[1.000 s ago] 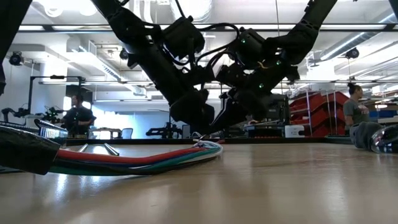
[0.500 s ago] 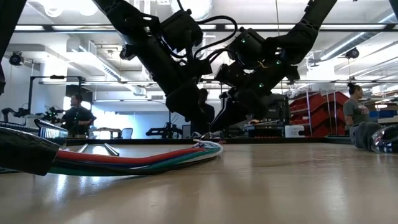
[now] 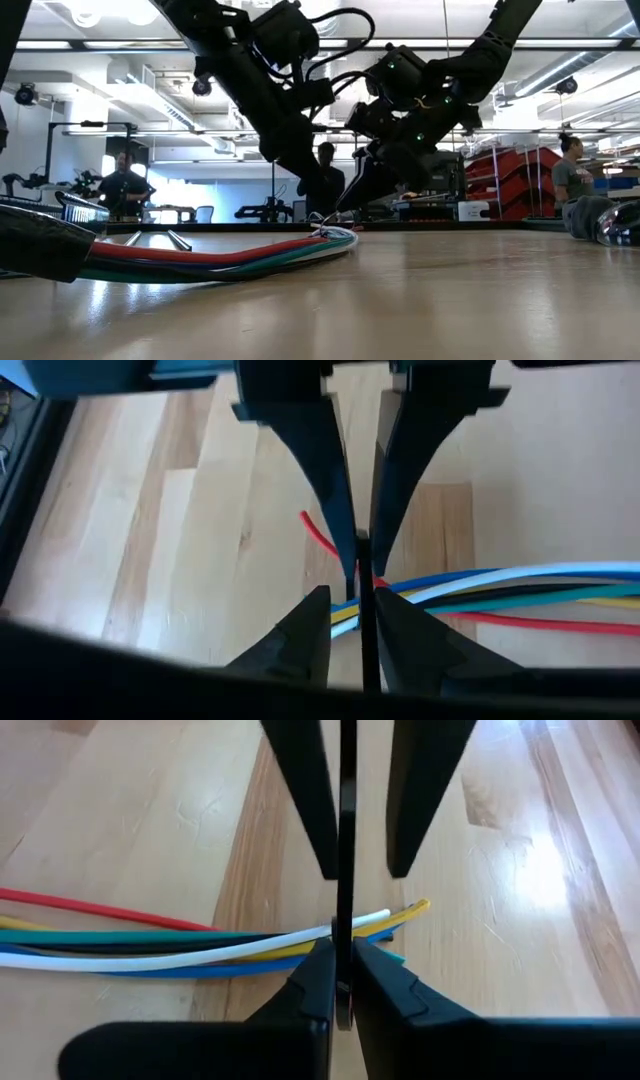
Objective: Ziptie cables
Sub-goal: Wrap the cable wires with the black zip tie
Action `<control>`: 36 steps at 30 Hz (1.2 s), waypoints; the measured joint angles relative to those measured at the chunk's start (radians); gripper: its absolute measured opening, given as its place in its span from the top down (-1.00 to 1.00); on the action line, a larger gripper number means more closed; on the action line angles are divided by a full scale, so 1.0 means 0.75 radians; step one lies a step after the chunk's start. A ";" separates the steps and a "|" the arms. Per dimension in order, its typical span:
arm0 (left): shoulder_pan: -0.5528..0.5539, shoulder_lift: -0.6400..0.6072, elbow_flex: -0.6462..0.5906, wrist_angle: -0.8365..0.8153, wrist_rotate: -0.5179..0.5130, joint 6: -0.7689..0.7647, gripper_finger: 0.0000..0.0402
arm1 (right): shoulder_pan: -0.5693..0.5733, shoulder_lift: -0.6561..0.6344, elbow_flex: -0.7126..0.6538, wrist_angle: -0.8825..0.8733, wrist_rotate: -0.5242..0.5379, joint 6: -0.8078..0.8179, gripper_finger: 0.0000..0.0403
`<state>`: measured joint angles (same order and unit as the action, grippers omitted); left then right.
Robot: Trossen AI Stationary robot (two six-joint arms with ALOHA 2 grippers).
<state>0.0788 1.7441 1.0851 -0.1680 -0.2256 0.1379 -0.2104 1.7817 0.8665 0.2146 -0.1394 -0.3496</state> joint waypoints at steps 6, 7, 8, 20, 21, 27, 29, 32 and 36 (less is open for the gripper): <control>0.000 0.004 0.000 0.002 0.000 -0.001 0.64 | 0.000 0.000 -0.001 -0.001 0.001 0.002 0.96; 0.000 0.009 0.000 0.004 0.000 -0.001 0.64 | 0.000 0.000 -0.001 -0.002 0.001 0.003 0.96; 0.000 0.013 0.000 0.007 0.000 -0.003 0.63 | 0.001 0.000 -0.001 -0.004 0.001 0.003 0.96; 0.000 0.067 0.000 0.097 0.009 -0.022 0.60 | 0.001 0.001 -0.001 -0.003 0.001 0.008 0.96; 0.000 0.070 0.000 0.099 0.010 -0.022 0.59 | 0.001 0.001 -0.001 -0.005 0.001 0.008 0.96; 0.000 0.097 0.000 0.140 0.011 -0.021 0.59 | 0.001 0.001 -0.001 -0.003 0.001 -0.002 0.96; 0.000 0.110 0.000 0.157 0.011 -0.021 0.61 | 0.001 0.001 -0.001 -0.006 0.002 -0.002 0.96; 0.000 0.113 0.000 0.156 0.011 -0.021 0.64 | 0.001 0.001 -0.003 -0.005 0.004 -0.002 0.96; 0.000 0.112 0.000 0.156 0.011 -0.021 0.68 | 0.001 0.001 -0.003 -0.005 0.004 -0.002 0.96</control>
<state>0.0789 1.8282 1.0851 -0.0509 -0.2175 0.1223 -0.2100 1.7824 0.8646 0.2111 -0.1364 -0.3508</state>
